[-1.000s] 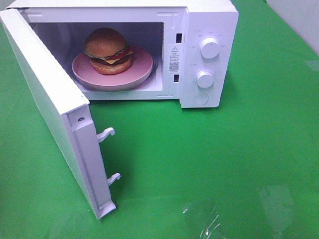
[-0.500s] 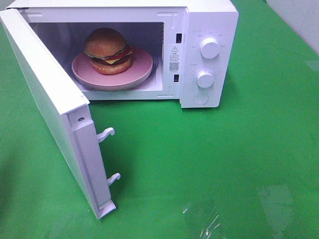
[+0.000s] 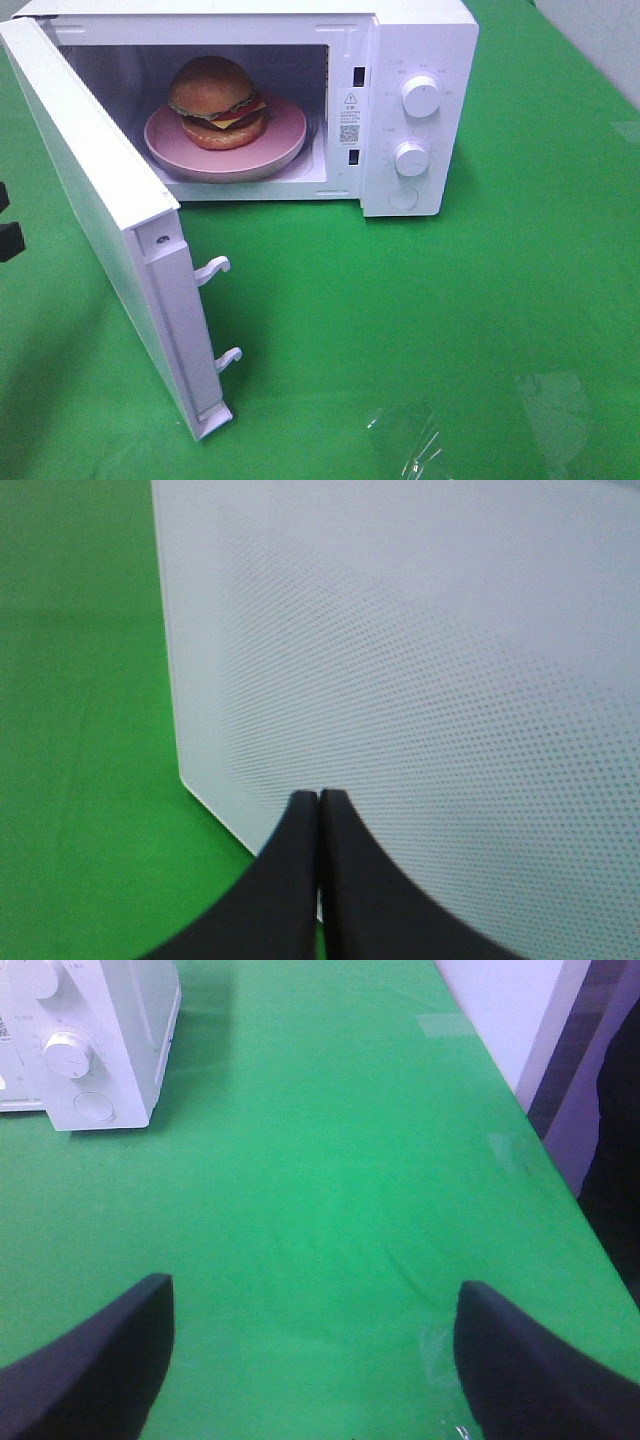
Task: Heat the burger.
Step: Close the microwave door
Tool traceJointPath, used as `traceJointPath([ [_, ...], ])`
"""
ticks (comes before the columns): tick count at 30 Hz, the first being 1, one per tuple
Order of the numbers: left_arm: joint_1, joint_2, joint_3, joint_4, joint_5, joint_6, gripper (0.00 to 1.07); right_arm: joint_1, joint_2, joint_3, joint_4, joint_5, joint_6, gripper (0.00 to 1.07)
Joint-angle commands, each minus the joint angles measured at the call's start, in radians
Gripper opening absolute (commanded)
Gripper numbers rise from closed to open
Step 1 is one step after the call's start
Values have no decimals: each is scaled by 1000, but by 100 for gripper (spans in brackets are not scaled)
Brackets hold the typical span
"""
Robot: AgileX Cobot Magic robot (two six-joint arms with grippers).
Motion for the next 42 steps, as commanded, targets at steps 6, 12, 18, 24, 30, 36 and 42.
traceJointPath([
  [6,-123,120,-49,-42,-100,-5,0,-4,-26,2,4,-9,1,75],
  [12,-241,220,-123,-97,-117,26,0,-4,-26,2,4,-9,1,75],
  [18,-307,287,-195,-157,-117,47,0,-4,-26,2,4,-9,1,75],
  [24,-379,380,-321,-176,-92,48,0,-4,-26,2,4,-9,1,74],
  [30,-409,433,-401,-185,-67,56,0,-4,-26,2,4,-9,1,74],
  [36,-417,495,-528,-190,-5,62,0,-4,-26,2,4,-9,1,74],
  [42,-417,543,-621,-190,38,62,0,-4,-26,2,4,-9,1,74],
])
